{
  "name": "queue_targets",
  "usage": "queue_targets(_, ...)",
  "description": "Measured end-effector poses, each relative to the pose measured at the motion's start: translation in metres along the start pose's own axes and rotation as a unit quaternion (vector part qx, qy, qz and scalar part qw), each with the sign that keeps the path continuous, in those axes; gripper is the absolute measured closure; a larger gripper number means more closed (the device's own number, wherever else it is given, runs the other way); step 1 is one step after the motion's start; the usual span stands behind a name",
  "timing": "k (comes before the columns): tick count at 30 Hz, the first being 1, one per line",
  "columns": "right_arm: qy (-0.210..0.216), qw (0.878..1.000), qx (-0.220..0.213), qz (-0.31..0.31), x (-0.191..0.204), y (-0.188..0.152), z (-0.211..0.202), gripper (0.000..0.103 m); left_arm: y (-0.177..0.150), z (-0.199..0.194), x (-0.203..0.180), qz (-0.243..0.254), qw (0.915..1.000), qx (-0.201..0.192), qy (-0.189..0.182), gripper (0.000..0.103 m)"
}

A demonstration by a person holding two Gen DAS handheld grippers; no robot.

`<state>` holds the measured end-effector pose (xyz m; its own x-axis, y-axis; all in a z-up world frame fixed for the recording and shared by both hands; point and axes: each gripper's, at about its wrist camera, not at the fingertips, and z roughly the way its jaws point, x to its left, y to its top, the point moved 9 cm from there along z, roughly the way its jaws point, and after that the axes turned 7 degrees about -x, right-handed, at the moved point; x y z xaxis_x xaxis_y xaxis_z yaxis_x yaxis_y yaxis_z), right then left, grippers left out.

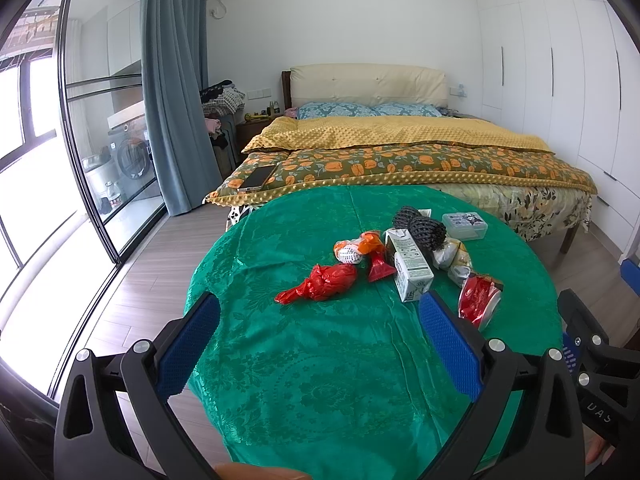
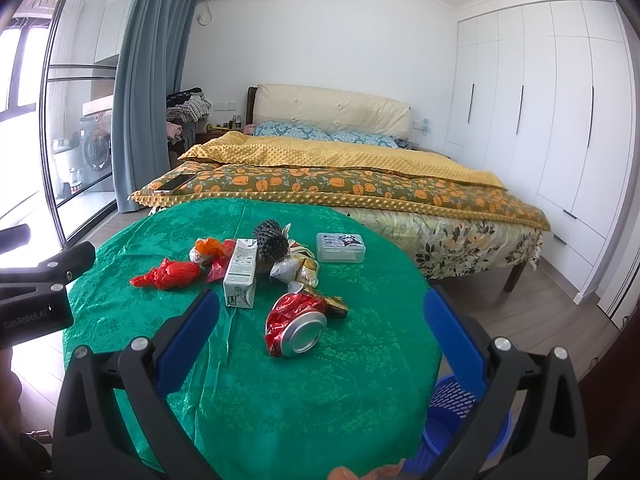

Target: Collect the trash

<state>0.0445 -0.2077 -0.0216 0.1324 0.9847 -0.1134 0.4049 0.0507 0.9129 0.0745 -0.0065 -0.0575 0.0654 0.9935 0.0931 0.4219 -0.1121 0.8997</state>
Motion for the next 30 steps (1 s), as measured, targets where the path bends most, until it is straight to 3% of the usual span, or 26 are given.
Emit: queue_targets(30, -0.002, 1.0, 0.003, -0.004, 0.003, -0.008, 0.001, 0.005, -0.009, 0.001, 0.006, -0.001, 1.0, 0.003, 0.0, 0.004)
